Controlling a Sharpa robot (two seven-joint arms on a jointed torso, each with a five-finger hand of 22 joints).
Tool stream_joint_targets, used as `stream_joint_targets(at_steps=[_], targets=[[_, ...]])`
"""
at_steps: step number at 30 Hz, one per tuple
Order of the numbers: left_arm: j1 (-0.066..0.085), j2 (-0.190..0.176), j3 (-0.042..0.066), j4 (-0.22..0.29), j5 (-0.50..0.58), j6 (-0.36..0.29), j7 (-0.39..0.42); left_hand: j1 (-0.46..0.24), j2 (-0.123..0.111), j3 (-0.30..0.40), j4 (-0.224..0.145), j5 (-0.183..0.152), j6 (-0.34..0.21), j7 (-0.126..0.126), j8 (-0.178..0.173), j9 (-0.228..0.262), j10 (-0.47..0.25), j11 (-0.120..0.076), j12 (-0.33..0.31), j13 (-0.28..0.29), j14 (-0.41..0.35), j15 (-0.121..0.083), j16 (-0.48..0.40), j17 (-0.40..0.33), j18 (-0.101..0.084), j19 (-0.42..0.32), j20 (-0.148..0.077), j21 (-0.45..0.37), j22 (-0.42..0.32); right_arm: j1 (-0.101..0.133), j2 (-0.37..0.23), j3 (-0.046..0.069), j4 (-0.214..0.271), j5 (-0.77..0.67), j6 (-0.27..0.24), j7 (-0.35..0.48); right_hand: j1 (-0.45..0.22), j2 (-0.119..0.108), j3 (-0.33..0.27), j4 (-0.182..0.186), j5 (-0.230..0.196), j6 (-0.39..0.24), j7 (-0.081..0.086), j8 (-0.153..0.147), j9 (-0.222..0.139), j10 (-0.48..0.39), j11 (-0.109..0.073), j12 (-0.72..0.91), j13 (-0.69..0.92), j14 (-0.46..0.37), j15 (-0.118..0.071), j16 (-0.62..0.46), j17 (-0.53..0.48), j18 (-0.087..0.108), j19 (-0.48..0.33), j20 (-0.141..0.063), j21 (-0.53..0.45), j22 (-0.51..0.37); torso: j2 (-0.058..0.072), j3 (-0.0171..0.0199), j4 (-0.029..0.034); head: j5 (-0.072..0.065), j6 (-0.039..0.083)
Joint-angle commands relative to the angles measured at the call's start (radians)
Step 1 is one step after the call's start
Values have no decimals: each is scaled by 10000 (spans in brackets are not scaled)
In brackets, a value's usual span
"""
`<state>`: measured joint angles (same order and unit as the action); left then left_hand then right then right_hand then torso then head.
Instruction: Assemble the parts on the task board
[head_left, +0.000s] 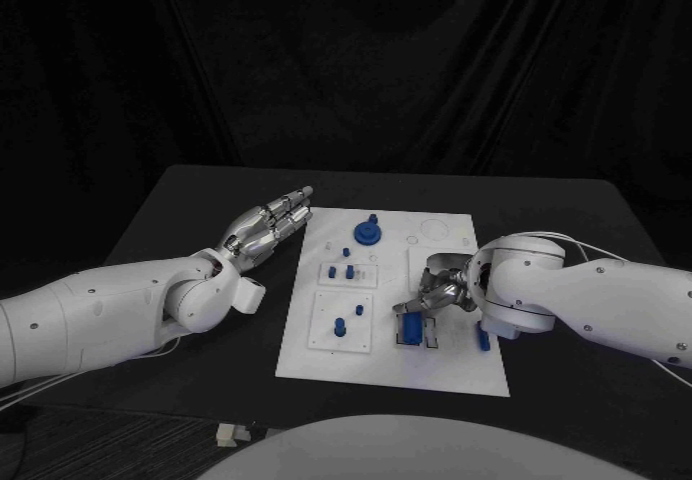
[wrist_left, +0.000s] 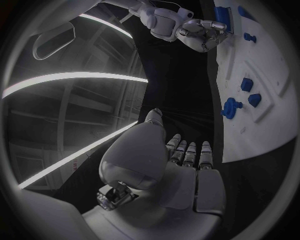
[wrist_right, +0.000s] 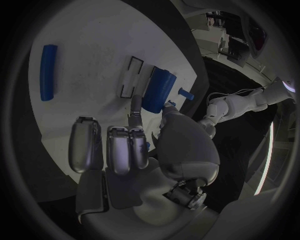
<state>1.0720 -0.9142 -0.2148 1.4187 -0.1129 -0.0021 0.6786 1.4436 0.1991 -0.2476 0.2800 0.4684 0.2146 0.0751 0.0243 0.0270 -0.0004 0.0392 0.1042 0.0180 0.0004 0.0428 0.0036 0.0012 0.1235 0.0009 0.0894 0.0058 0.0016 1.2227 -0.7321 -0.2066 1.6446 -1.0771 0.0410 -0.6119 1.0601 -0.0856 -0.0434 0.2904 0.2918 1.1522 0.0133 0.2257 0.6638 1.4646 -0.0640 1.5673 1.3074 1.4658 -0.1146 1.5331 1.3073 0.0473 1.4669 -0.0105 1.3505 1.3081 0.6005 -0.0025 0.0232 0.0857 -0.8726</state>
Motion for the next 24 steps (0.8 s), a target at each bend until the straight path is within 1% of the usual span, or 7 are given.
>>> stream_joint_targets(at_steps=[1, 2, 4, 10, 20, 22, 24], targets=[[-9, 7, 10, 23, 41, 144, 826, 103, -32, 50, -27, 43, -27, 63, 59, 15, 24, 55, 65, -1, -4, 78, -36, -12, -55, -9, 86, -58, -16, -34, 10, 3, 7, -87, 159, -120, -434, -169, -109, 18, -767, -131, 9, 92, 75, 1062, 47, 35, 2634, 865, -1, -66, 1691, 74, 49, 95, -55, 1890, -1, -2, -3, 42, 0], [-10, 7, 10, 23, 41, 151, 824, 103, -32, 50, -27, 43, -27, 63, 59, 15, 24, 55, 65, -1, -4, 78, -36, -12, -55, -9, 86, -58, -16, -34, 9, 3, 7, -87, 162, -123, -564, -247, -114, 29, -1076, -150, 11, 116, 114, 1062, 50, 35, 2634, 865, 0, -66, 1690, 74, 52, 98, -60, 1891, -2, -1, -2, 48, 0], [-10, 7, 10, 23, 41, 161, 820, 103, -32, 50, -27, 43, -27, 63, 59, 15, 24, 55, 65, -1, -4, 78, -36, -12, -55, -9, 86, -58, -16, -35, 7, 3, 10, -87, 166, -126, -753, -393, -99, 42, -1452, -189, 15, 151, 175, 1062, 53, 35, 2634, 865, 4, -66, 1688, 75, 56, 101, -73, 1891, -2, 1, 1, 56, 0], [-10, 3, 10, 20, 41, 190, 803, 109, -30, 53, -27, 47, -26, 66, 59, 16, 23, 57, 56, -2, -4, 89, -36, -12, -58, -9, 92, -58, -16, -36, 14, 3, 13, -88, 161, -132, -1210, -819, -220, 69, -2138, -262, 20, 208, 285, 1062, 59, 35, 2634, 857, 8, -83, 1650, 77, 62, 105, -97, 1892, 0, 2, 4, 46, 0], [-11, 2, 10, 17, 41, 230, 783, 116, -29, 56, -26, 49, -29, 69, 58, 15, 23, 61, 54, -3, -4, 102, -36, -12, -62, -9, 101, -58, -16, -38, -22, 3, 35, -88, -19, -109, -1505, -1020, -451, 84, -2337, -314, 25, 233, 343, 1062, 60, 35, 2634, 851, 8, -97, 1619, 82, 57, 104, -127, 1886, 4, 4, 8, 49, 0], [-11, -1, 10, 16, 41, 236, 779, 116, -29, 56, -26, 49, -29, 69, 58, 15, 23, 61, 54, -3, -4, 102, -36, -12, -62, -9, 101, -58, -16, -36, -73, 4, 60, -88, -121, -94, -1728, -1183, -764, 92, -2349, -346, 28, 244, 373, 1062, 62, 35, 2634, 851, 9, -96, 1622, 81, 60, 104, -129, 1887, 0, 2, 5, 60, 0], [-11, -9, 10, 20, 41, 237, 775, 116, -29, 56, -26, 49, -29, 69, 58, 15, 23, 61, 54, -3, -4, 102, -36, -12, -62, -9, 101, -58, -16, -33, -169, 4, 115, -88, -265, -77, -1852, -1155, -1043, 93, -2353, -365, 30, 256, 399, 1062, 61, 35, 2634, 852, 9, -94, 1626, 81, 62, 103, -132, 1888, 2, 3, 5, 70, 0]])
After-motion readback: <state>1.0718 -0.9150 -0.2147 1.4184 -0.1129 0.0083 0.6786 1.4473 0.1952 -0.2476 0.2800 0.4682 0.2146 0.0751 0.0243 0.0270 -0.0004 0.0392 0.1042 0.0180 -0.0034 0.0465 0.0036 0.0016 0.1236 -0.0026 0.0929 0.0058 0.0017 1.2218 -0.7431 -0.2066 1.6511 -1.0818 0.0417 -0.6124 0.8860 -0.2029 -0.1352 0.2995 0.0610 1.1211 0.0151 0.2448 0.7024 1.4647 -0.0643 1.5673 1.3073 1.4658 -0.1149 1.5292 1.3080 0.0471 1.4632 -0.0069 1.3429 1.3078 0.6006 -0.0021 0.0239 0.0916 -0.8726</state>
